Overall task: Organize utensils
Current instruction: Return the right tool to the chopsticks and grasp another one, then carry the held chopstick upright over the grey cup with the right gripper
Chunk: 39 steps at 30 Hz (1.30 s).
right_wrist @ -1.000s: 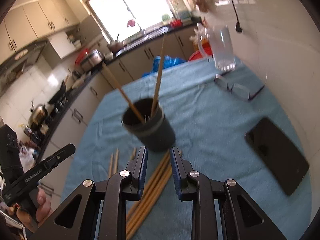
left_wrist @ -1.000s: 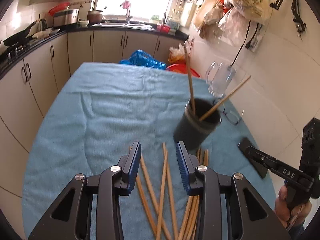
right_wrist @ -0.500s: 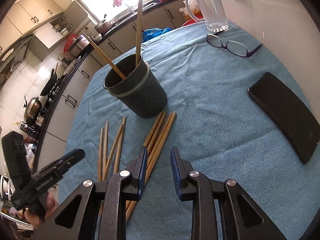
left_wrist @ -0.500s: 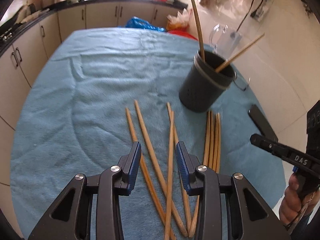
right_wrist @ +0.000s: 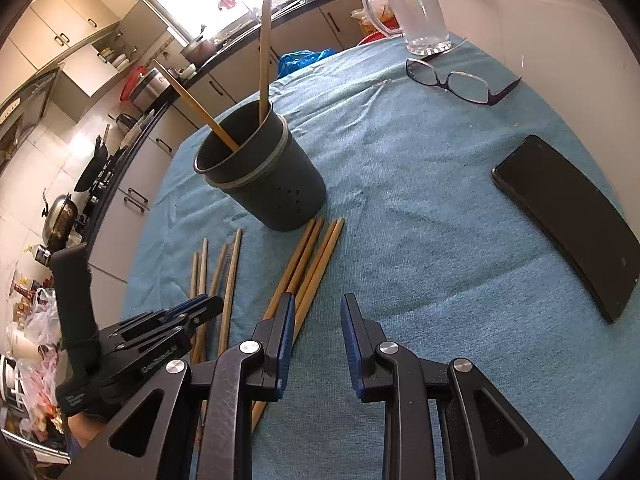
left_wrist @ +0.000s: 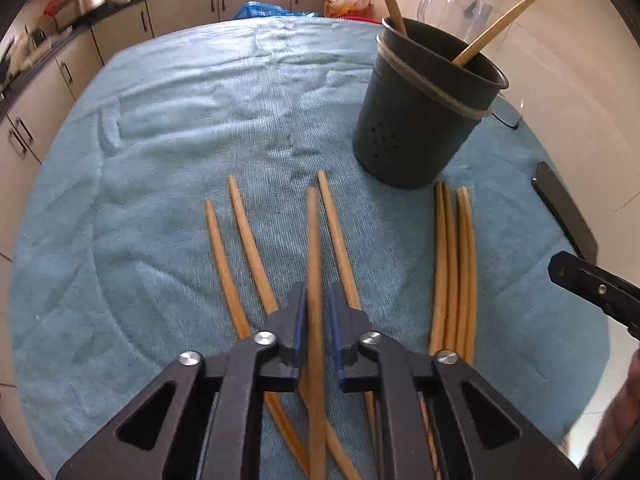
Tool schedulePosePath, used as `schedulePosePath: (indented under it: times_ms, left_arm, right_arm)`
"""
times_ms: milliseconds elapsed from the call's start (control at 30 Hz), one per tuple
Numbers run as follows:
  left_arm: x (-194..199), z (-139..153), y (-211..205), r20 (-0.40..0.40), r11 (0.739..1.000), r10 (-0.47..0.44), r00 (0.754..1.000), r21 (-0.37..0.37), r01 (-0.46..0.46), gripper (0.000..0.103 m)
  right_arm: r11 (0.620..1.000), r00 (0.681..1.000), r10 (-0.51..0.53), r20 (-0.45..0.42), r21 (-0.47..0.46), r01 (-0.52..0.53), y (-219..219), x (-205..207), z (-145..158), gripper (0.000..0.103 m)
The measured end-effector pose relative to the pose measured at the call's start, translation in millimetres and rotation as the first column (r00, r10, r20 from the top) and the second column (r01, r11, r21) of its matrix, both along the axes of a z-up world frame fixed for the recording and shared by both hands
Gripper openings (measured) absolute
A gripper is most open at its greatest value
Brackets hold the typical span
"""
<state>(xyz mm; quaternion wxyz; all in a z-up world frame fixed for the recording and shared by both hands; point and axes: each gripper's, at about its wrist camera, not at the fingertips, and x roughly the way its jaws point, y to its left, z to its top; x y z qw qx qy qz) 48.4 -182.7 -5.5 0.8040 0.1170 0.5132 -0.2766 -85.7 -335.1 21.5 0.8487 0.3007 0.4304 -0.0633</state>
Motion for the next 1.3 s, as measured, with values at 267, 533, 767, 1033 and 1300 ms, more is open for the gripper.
schedulePosePath:
  times_ms: [267,533,767,1033,1300]
  left_arm:
    - [9.6,-0.6,4.0,-0.001,0.999,0.048,0.999,-0.003,-0.048,0.006]
    - [16.5,-1.7,10.3,-0.015,0.998,0.065,0.998,-0.014,-0.065,0.006]
    - [17.5,-0.8,12.3,-0.025,0.997,0.068,0.997,-0.022,-0.069,0.006]
    - [19.7,-0.3,3.6,-0.01,0.998,0.062,0.998,0.021,-0.061,0.006]
    - [8.9,12.7,13.9,0.002,0.995,0.076,0.997,-0.063,-0.076,0.006]
  right_arm:
    - [1.0,0.996,-0.008,-0.084,-0.019,0.007,2.7,30.3,-16.9,0.025]
    - [0.997,0.985,0.009,-0.171,-0.069,-0.021,20.2,56.9,-36.5,0.017]
    - [0.971,0.968,0.042,-0.249,-0.216,-0.097,33.6,67.6,-34.6,0.013]
    - [0.97,0.959,0.012,-0.285,-0.229,-0.08,20.0,69.9,-35.2,0.013]
    - [0.989,0.974,0.006,-0.227,-0.141,-0.039,10.8,59.4,-31.8,0.007]
